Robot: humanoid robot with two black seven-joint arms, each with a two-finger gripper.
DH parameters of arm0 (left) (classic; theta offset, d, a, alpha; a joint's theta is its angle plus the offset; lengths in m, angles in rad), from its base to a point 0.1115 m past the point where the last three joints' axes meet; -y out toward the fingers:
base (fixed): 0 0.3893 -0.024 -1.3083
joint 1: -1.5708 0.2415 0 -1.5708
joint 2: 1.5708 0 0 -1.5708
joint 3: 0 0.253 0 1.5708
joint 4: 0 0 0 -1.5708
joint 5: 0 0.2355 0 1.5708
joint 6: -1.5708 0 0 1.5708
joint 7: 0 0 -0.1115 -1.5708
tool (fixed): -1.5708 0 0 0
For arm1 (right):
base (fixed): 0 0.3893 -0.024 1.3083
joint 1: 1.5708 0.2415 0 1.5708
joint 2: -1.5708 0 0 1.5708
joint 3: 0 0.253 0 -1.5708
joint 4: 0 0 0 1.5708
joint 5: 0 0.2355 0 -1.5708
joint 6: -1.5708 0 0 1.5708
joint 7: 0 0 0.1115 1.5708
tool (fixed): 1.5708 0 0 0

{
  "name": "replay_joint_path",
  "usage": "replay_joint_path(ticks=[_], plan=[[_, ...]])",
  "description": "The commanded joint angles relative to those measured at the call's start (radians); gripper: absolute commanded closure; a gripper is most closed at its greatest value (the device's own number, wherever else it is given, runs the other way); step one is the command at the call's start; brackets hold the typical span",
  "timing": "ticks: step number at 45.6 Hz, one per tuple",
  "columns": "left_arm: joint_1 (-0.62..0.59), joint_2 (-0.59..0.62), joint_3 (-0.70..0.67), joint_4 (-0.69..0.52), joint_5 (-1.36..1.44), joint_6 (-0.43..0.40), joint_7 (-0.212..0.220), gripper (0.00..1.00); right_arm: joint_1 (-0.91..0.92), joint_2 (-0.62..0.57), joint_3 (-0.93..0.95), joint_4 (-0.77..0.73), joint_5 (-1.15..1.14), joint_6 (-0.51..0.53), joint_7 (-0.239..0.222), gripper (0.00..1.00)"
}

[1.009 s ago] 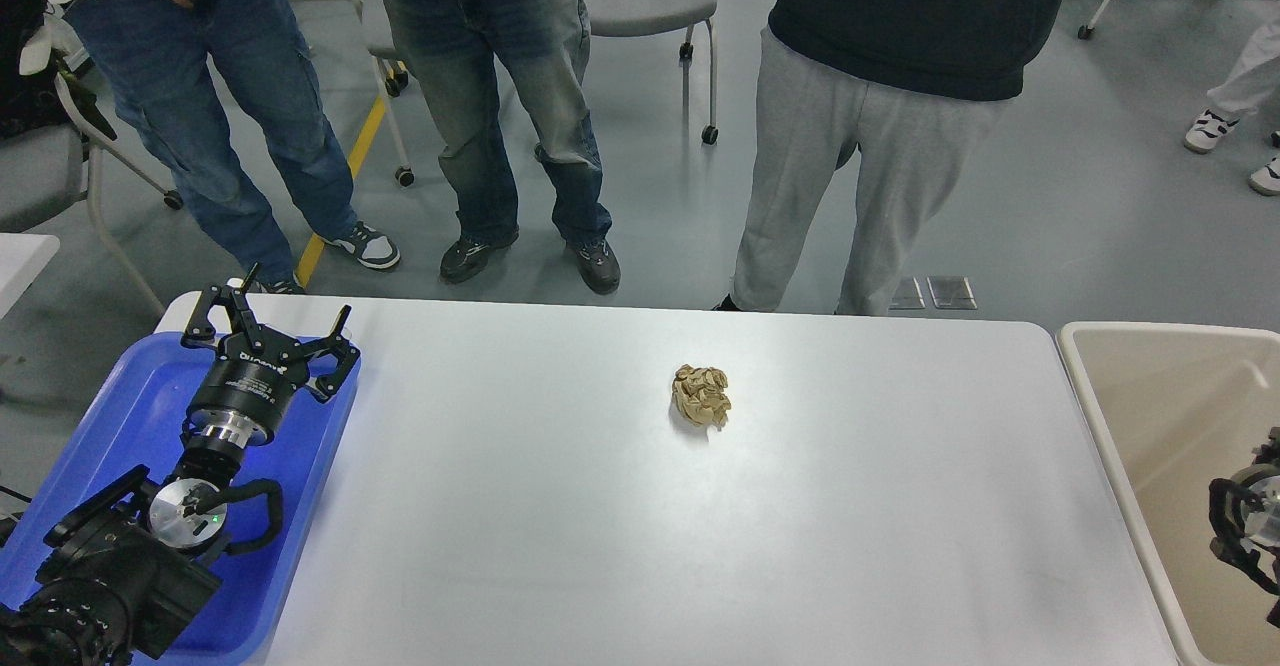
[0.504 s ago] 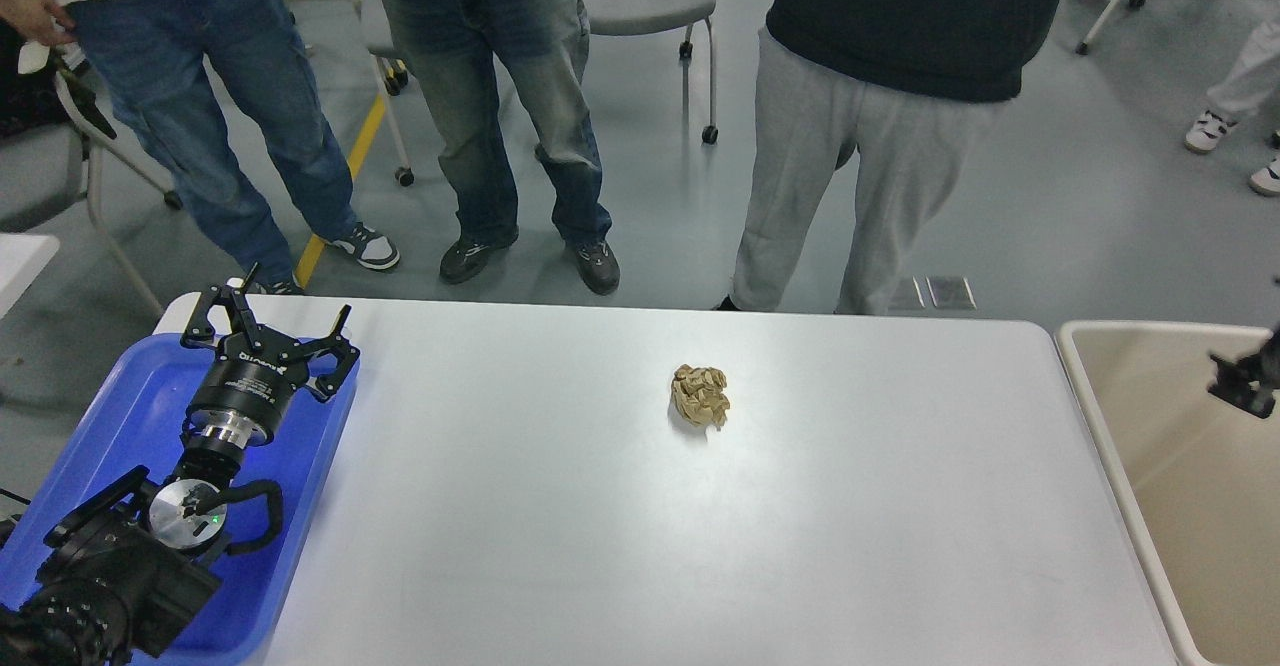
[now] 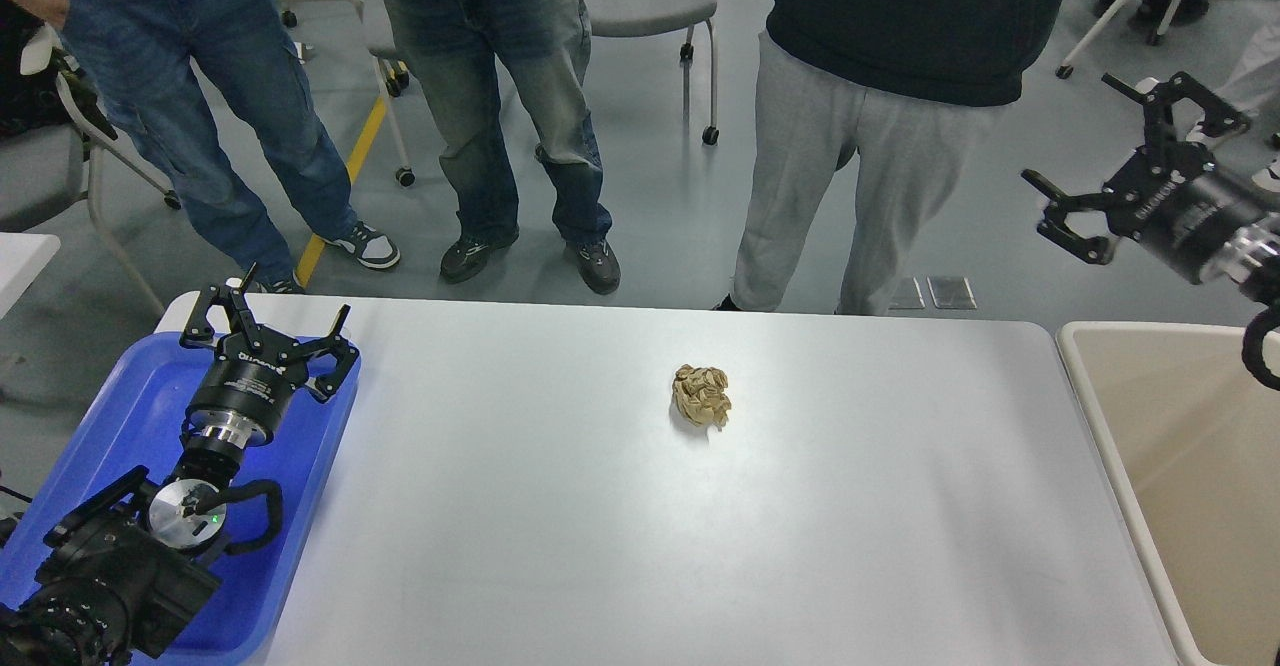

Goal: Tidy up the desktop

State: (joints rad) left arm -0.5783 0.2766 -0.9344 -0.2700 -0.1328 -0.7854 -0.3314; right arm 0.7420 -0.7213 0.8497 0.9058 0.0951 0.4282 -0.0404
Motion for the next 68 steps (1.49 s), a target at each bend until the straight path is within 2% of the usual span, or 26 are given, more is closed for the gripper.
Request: replay_joint_path(ticks=[1, 16, 28, 43, 50, 68], plan=[[0.000, -0.001, 0.000, 0.000, 0.001, 0.000, 0.000, 0.00, 0.003, 0.105, 0.023, 0.048, -0.051, 0.139, 0.042, 0.00], [0.000, -0.001, 0.000, -0.001, 0.001, 0.000, 0.000, 0.00, -0.007, 0.305, 0.023, -0.001, -0.066, 0.136, 0.048, 0.00], [0.000, -0.001, 0.000, -0.001, 0.001, 0.000, 0.000, 0.00, -0.061, 0.431, 0.009, -0.096, -0.066, 0.149, 0.119, 0.00], [0.000, -0.001, 0.000, -0.001, 0.001, 0.000, 0.000, 0.00, -0.113, 0.576, 0.012, -0.217, -0.064, 0.169, 0.125, 0.00], [0.000, -0.001, 0.000, -0.001, 0.001, 0.000, 0.000, 0.00, -0.116, 0.605, 0.011, -0.291, -0.055, 0.167, 0.125, 0.00], [0.000, 0.001, 0.000, 0.000, 0.001, 0.000, 0.000, 0.00, -0.150, 0.606, 0.022, -0.297, -0.045, 0.173, 0.125, 0.00]])
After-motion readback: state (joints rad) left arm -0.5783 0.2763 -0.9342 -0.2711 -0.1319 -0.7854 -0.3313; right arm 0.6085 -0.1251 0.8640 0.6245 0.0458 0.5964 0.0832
